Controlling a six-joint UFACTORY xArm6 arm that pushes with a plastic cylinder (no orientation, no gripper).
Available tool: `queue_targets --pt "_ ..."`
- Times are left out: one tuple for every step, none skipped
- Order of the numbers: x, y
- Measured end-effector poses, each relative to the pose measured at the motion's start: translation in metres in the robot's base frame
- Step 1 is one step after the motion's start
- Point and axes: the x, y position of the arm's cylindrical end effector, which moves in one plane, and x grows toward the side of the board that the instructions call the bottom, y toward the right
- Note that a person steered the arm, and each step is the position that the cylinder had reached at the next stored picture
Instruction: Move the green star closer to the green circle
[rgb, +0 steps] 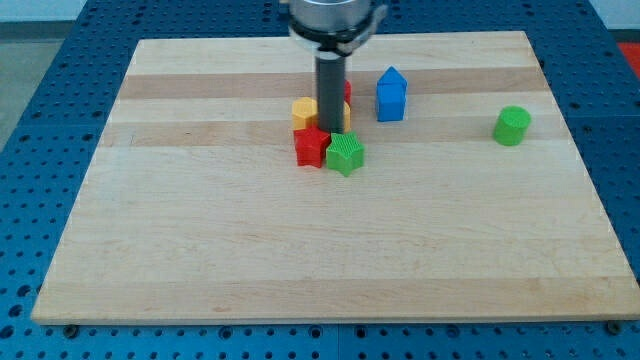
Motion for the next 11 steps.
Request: queue_targets --pt "0.014 -0.021" --pt "0.033 -0.037" --pt "0.038 -0.034" --pt "0.038 -0.008" --pt "0.038 0.025" --pt "0.038 0.059" --pt "0.038 0.097" --pt "0.038 0.132" --pt "0.042 0.153" --pt "0.054 0.163" --pt "0.063 0.173"
